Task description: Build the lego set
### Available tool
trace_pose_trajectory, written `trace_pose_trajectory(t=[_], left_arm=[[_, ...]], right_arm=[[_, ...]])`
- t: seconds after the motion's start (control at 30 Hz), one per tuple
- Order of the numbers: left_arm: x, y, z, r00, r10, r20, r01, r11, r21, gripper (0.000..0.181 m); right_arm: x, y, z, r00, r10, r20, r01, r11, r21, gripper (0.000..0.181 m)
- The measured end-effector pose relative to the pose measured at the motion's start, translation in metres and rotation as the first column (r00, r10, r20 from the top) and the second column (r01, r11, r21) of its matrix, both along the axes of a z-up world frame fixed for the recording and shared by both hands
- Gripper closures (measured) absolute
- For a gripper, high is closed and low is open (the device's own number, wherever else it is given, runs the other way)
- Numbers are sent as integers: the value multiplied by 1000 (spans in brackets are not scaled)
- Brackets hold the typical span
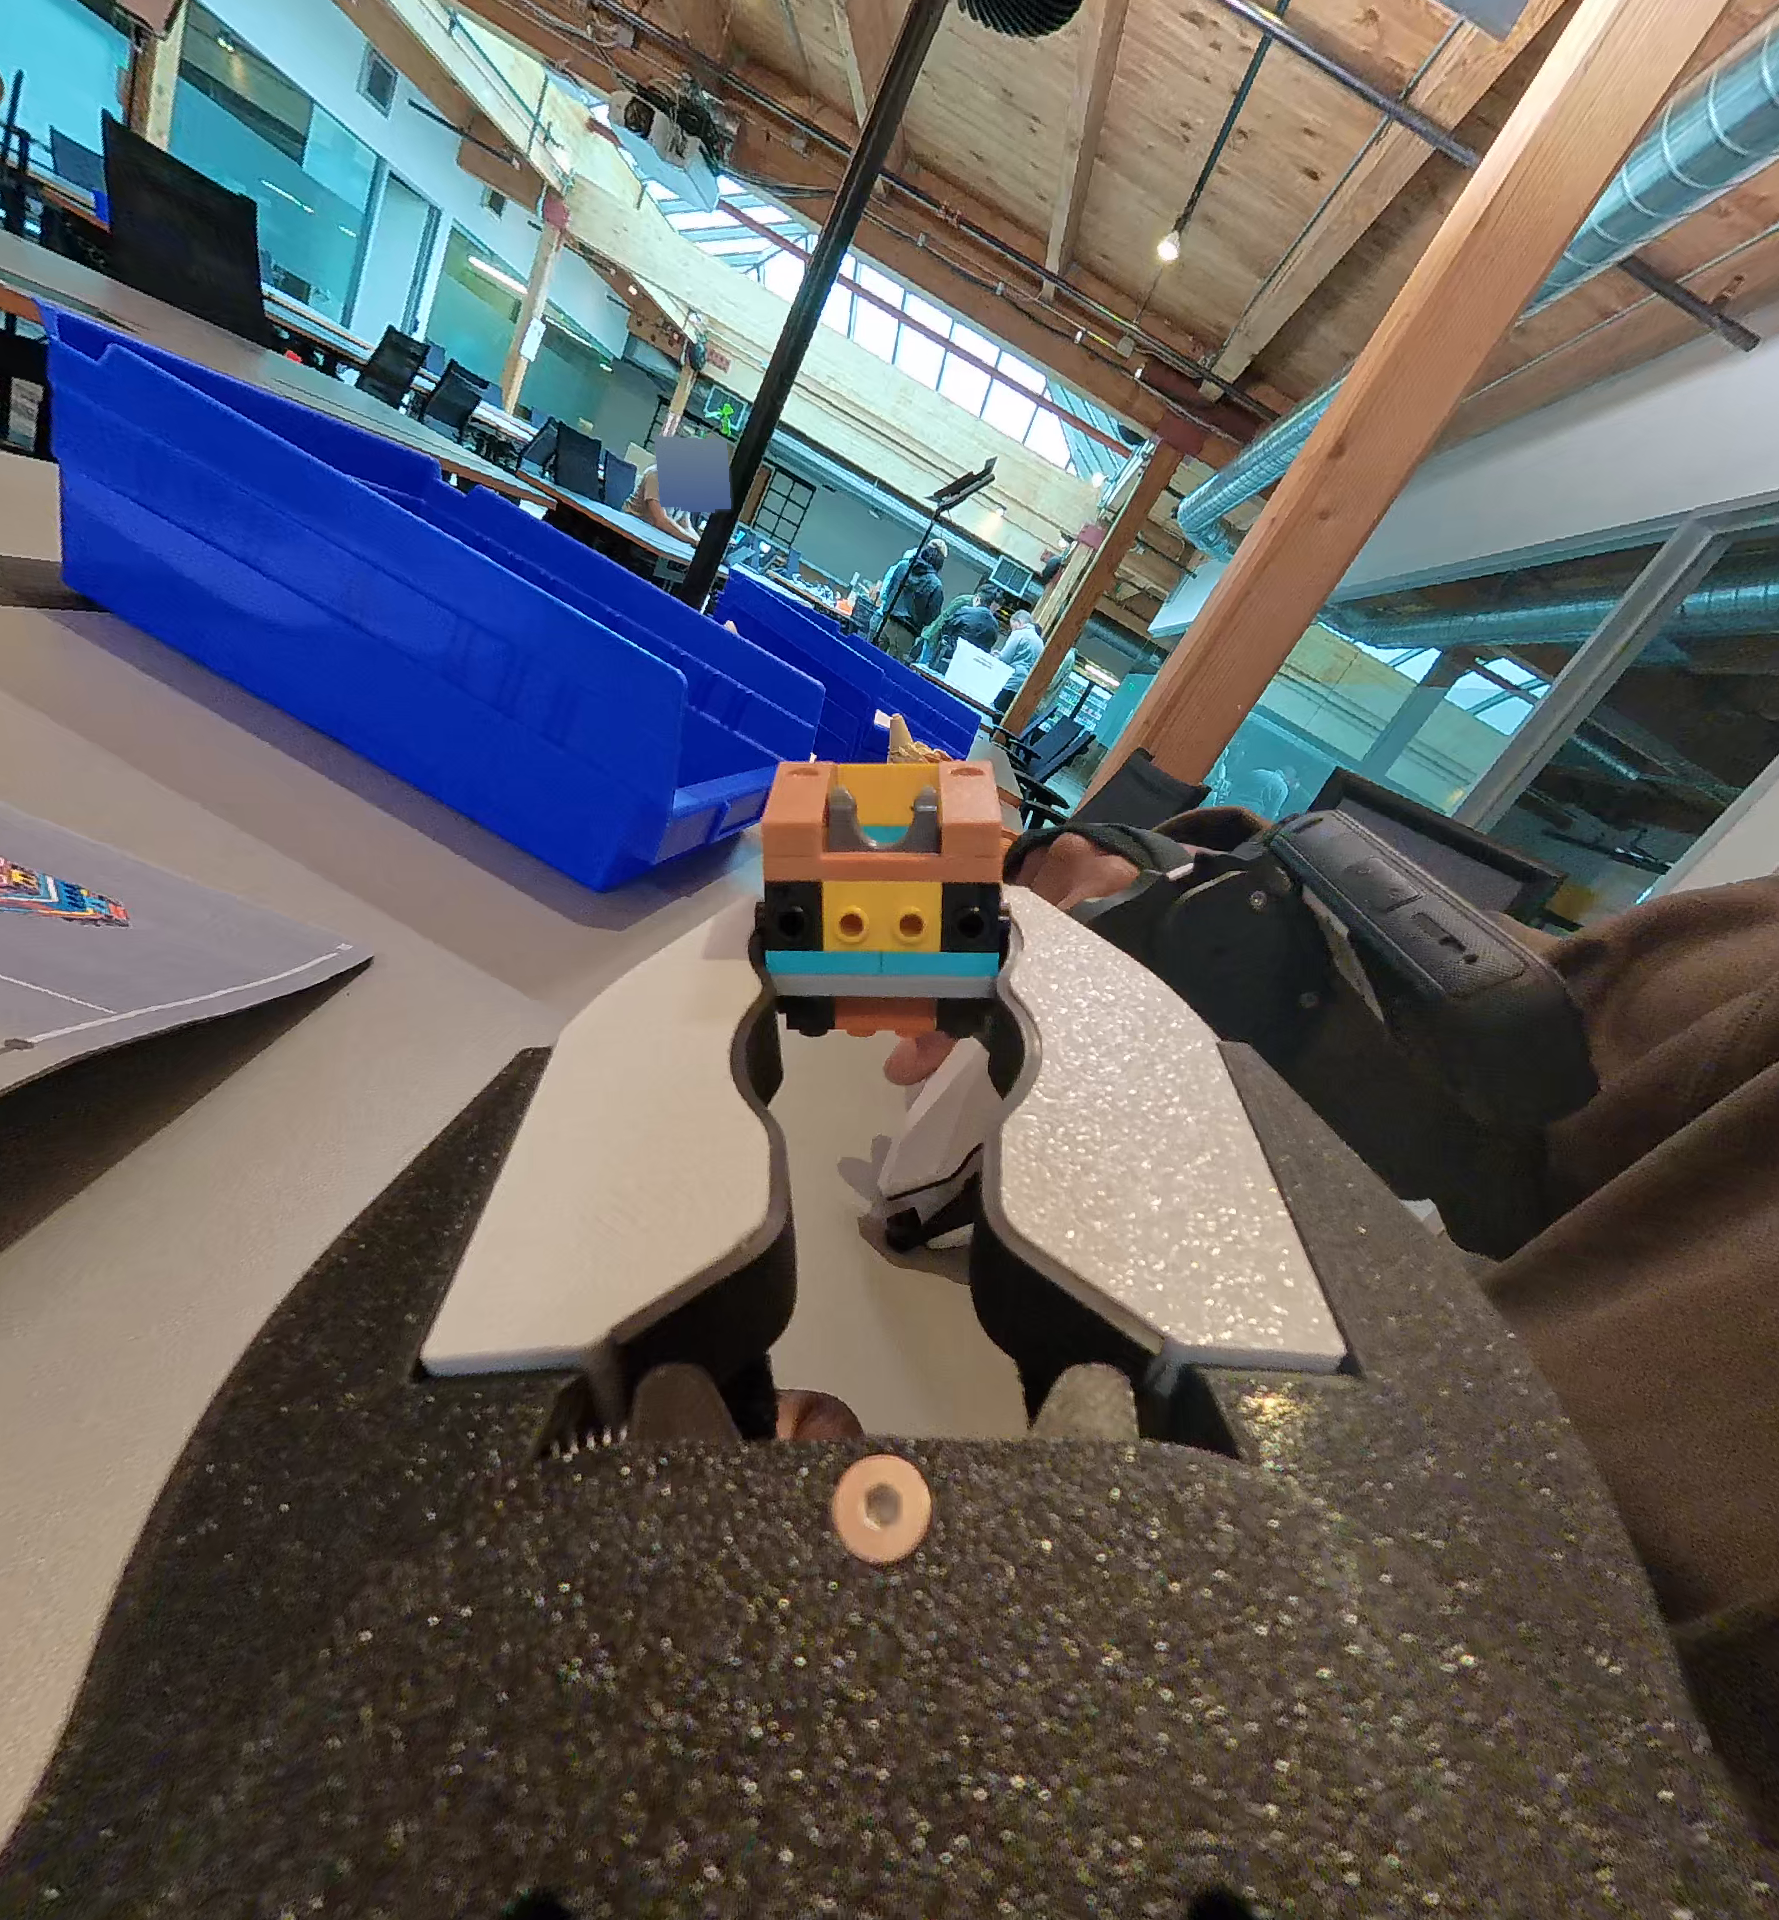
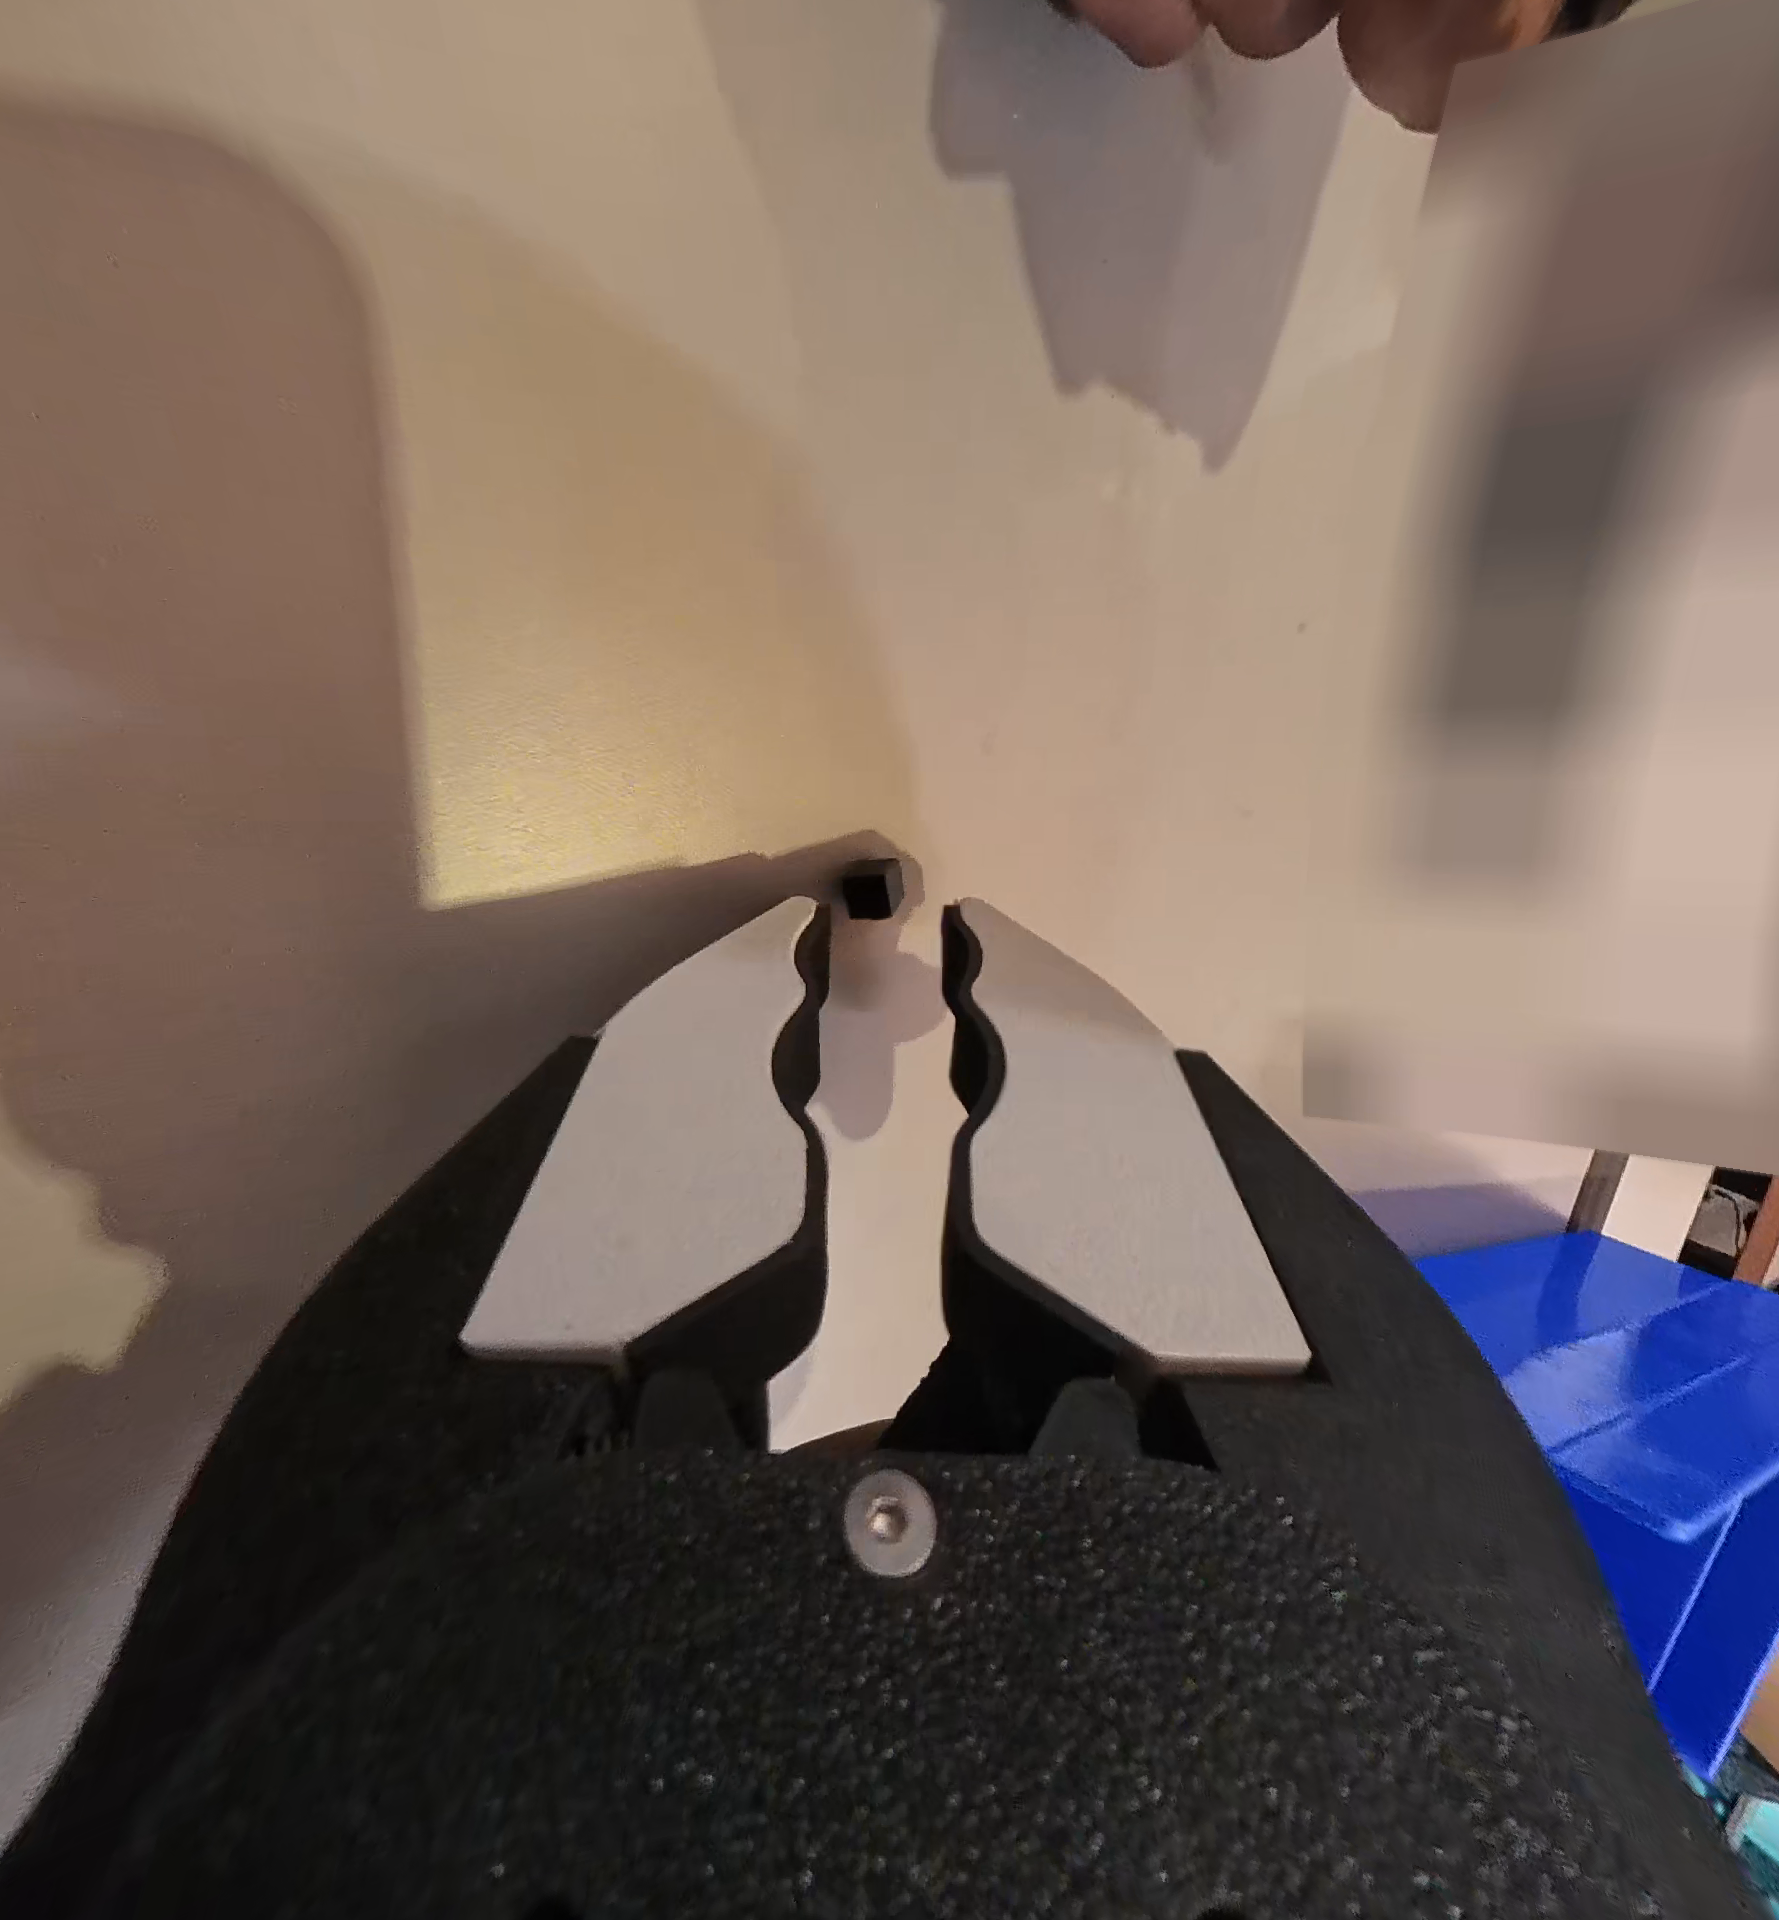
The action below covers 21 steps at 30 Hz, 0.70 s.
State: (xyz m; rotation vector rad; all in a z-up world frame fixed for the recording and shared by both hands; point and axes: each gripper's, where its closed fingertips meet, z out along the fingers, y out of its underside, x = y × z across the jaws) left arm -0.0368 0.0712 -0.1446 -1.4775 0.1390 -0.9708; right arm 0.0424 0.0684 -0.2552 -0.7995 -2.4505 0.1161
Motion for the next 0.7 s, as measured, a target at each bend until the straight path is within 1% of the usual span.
trace_pose_trajectory(t=[0.1,0.17,0.2,0.27,0.3,0.33,0.4,0.43,0.47,0.5,0.57,0.63,0.7], left_arm=[[0,0,0,1000,-1,0,1,1000,0,144],[0,0,0,1000,-4,0,4,1000,0,144],[0,0,0,1000,-5,0,5,1000,0,144],[1,-1,0,1000,-13,-2,13,1000,-1,144],[2,-1,0,1000,-19,-5,19,1000,-2,144],[3,-1,-1,1000,-23,-8,23,1000,-1,144],[4,-2,-1,999,-33,-14,33,999,1,144],[5,-2,-1,999,-38,-16,38,999,3,144],[6,-3,-1,999,-45,-18,45,999,6,144],[7,-4,0,998,-53,-21,54,998,12,144],[10,-7,2,997,-78,-29,79,996,37,144],[13,-11,5,994,-103,-44,106,991,77,144],[16,-14,7,991,-112,-69,119,986,114,144]], right_arm=[[0,-1,-3,1000,16,25,-16,1000,-14,171],[-1,-1,-3,999,7,37,-6,999,-40,172],[-1,-1,-2,999,-12,46,16,997,-69,173],[-3,0,0,994,-94,58,103,979,-177,173],[-5,-2,4,988,-142,63,153,952,-263,173],[-7,-3,10,979,-191,70,204,908,-366,173],[-13,-6,26,954,-284,94,286,773,-567,173],[-16,-5,36,942,-319,108,311,700,-643,173],[-18,-4,44,930,-346,124,330,636,-698,173],[-19,-3,51,920,-367,137,344,586,-734,173],[-19,-1,62,909,-390,150,355,533,-768,173],[-20,-5,77,910,-389,142,343,517,-784,173],[-22,-12,99,919,-375,119,313,514,-798,173]])
